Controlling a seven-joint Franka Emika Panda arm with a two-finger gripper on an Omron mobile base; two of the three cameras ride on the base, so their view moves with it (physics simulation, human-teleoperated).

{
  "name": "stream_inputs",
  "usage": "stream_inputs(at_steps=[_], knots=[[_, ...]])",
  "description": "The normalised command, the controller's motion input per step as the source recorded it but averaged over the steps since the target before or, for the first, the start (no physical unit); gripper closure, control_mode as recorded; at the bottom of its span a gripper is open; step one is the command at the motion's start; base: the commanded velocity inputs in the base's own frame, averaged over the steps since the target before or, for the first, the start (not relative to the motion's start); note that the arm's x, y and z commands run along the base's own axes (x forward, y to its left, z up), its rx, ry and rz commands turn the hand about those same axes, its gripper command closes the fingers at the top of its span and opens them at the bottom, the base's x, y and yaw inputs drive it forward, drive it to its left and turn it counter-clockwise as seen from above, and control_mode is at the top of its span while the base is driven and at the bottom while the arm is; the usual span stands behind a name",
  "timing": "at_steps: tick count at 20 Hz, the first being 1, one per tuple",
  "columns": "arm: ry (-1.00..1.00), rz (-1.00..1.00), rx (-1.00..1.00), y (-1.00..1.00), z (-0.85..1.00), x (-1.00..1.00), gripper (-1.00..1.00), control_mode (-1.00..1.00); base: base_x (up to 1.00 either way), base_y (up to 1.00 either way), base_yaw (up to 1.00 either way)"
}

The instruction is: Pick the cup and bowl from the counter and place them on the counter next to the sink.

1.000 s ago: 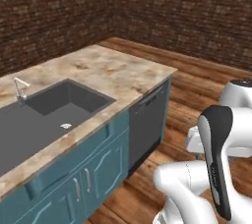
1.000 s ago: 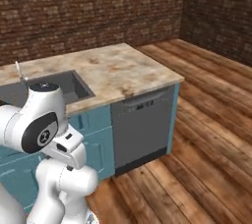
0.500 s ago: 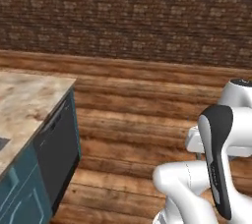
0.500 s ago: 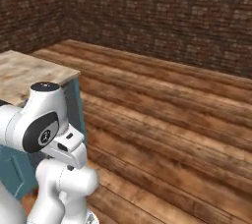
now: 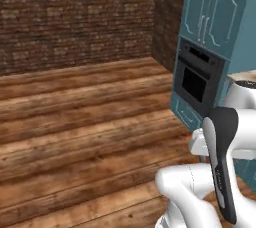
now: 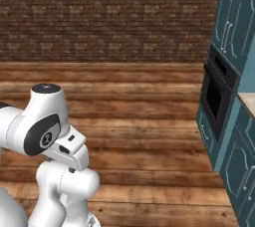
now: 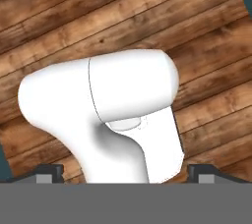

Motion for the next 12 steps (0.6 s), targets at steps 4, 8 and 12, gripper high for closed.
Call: stream_inputs(at_steps=[4, 8, 12], knots=[[0.00, 0.00, 0.00, 0.00, 0.00, 0.00, -1.00, 1.00, 0.00, -0.26, -0.84], [0.00, 0.00, 0.00, 0.00, 0.00, 0.00, -1.00, 1.00, 0.00, -0.07, -0.81], [0.00, 0.00, 0.00, 0.00, 0.00, 0.00, -1.00, 1.00, 0.00, 0.00, -0.77]])
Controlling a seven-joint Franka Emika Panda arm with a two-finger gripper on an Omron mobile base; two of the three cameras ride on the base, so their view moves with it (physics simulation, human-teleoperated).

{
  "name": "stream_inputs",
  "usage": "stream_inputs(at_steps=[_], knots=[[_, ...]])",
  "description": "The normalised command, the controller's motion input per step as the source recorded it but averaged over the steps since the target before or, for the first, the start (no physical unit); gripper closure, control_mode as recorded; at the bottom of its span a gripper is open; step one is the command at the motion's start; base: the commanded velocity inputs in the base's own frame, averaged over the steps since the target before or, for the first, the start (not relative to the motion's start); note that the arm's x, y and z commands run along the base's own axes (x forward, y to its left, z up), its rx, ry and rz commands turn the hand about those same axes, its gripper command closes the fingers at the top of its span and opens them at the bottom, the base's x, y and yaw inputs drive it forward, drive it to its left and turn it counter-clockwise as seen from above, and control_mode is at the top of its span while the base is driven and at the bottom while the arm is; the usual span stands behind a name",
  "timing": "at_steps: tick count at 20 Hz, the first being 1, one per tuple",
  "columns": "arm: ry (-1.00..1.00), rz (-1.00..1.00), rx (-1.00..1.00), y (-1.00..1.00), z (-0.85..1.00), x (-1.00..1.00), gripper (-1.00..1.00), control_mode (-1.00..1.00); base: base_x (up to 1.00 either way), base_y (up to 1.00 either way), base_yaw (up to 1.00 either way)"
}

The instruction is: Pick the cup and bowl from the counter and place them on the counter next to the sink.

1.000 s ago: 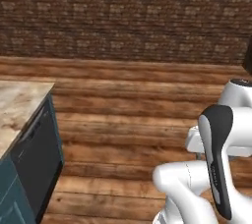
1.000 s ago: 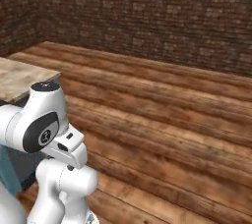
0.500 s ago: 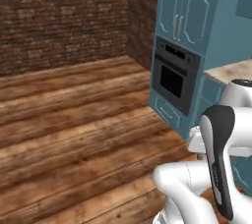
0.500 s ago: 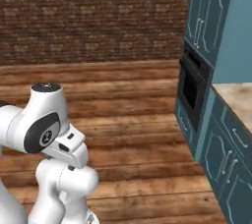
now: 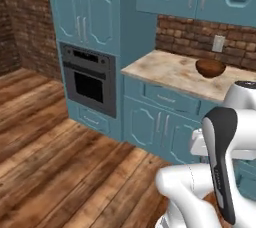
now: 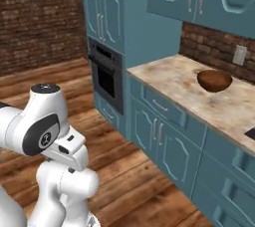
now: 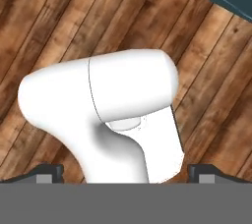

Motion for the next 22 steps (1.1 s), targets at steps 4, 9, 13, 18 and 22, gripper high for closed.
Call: stream_inputs(at_steps=[4, 9, 13, 18, 22], knots=[[0.00, 0.00, 0.00, 0.00, 0.00, 0.00, -1.00, 1.00, 0.00, 0.01, -0.70], [0.00, 0.00, 0.00, 0.00, 0.00, 0.00, -1.00, 1.00, 0.00, 0.16, -0.63], [0.00, 0.00, 0.00, 0.00, 0.00, 0.00, -1.00, 1.00, 0.48, 0.16, -0.25], [0.00, 0.00, 0.00, 0.00, 0.00, 0.00, -1.00, 1.00, 1.00, 0.02, 0.00], [0.00, 0.00, 0.00, 0.00, 0.00, 0.00, -1.00, 1.00, 1.00, 0.06, 0.00]])
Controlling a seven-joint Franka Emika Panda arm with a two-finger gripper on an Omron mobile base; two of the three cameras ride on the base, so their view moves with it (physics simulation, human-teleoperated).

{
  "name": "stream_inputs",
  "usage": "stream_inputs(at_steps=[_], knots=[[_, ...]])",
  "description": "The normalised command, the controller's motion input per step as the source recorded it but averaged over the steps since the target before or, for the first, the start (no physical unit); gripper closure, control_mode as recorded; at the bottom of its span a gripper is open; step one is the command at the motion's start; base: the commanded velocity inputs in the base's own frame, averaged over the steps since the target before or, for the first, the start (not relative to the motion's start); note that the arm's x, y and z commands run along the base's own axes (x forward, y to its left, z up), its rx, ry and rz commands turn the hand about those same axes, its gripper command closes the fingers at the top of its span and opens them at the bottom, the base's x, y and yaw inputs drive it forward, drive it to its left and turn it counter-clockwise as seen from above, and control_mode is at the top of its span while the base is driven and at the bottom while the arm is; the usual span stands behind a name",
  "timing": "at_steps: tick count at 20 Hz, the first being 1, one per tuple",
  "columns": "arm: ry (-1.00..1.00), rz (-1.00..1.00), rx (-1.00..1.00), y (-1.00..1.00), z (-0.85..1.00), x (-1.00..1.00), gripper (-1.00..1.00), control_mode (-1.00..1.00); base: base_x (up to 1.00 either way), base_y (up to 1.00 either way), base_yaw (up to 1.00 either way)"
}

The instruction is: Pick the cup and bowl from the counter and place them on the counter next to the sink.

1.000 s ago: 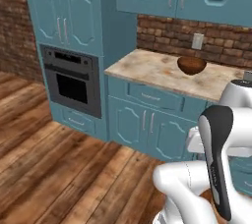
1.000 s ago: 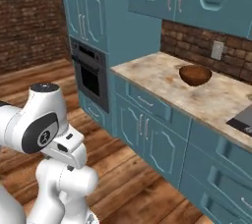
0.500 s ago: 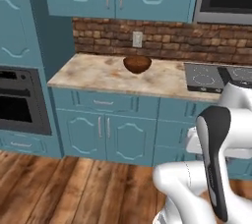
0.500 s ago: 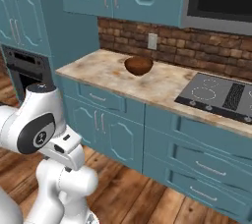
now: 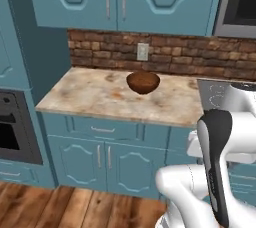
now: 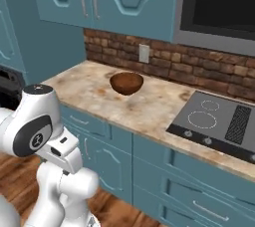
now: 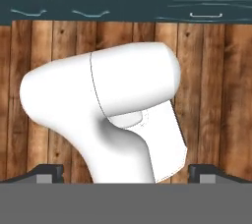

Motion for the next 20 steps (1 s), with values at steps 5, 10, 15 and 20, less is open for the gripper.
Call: stream_inputs(at_steps=[5, 10, 15, 20], knots=[[0.00, 0.00, 0.00, 0.00, 0.00, 0.00, -1.00, 1.00, 0.82, 0.00, -0.12], [0.00, 0.00, 0.00, 0.00, 0.00, 0.00, -1.00, 1.00, 0.50, 0.05, -0.33], [0.00, 0.00, 0.00, 0.00, 0.00, 0.00, -1.00, 1.00, 0.43, 0.49, -0.29], [0.00, 0.00, 0.00, 0.00, 0.00, 0.00, -1.00, 1.00, 0.46, 0.78, -0.26]])
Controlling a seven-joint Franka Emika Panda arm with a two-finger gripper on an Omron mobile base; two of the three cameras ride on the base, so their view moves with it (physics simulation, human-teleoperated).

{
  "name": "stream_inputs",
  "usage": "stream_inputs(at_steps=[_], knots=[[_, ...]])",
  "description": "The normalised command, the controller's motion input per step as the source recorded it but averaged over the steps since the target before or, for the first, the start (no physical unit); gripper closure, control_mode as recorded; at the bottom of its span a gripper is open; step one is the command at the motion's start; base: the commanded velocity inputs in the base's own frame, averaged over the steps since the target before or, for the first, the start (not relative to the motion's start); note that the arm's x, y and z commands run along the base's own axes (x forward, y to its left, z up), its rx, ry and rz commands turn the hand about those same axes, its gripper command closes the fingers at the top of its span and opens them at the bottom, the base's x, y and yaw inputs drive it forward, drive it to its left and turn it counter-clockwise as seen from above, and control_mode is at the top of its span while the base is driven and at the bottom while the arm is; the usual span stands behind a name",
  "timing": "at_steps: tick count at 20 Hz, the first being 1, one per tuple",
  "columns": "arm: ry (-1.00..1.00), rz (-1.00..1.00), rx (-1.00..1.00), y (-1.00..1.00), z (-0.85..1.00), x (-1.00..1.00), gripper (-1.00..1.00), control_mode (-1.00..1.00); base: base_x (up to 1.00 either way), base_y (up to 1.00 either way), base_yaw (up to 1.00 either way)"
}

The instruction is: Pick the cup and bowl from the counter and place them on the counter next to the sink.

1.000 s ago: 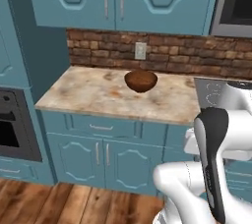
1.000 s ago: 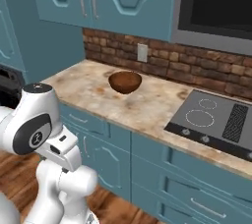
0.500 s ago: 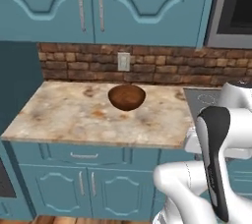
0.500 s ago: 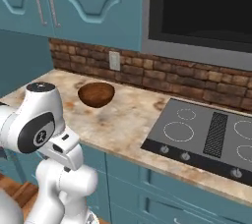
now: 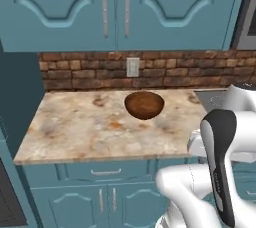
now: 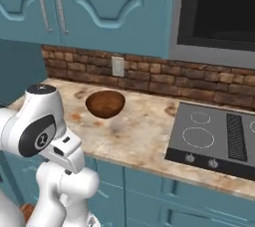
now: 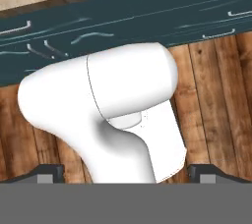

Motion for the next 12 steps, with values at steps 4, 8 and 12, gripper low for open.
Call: stream_inputs(at_steps=[4, 8, 12], knots=[[0.00, 0.00, 0.00, 0.00, 0.00, 0.00, -1.00, 1.00, 0.45, 0.82, -0.23], [0.00, 0.00, 0.00, 0.00, 0.00, 0.00, -1.00, 1.00, 0.91, 0.26, -0.14], [0.00, 0.00, 0.00, 0.00, 0.00, 0.00, -1.00, 1.00, 1.00, 0.00, -0.02]])
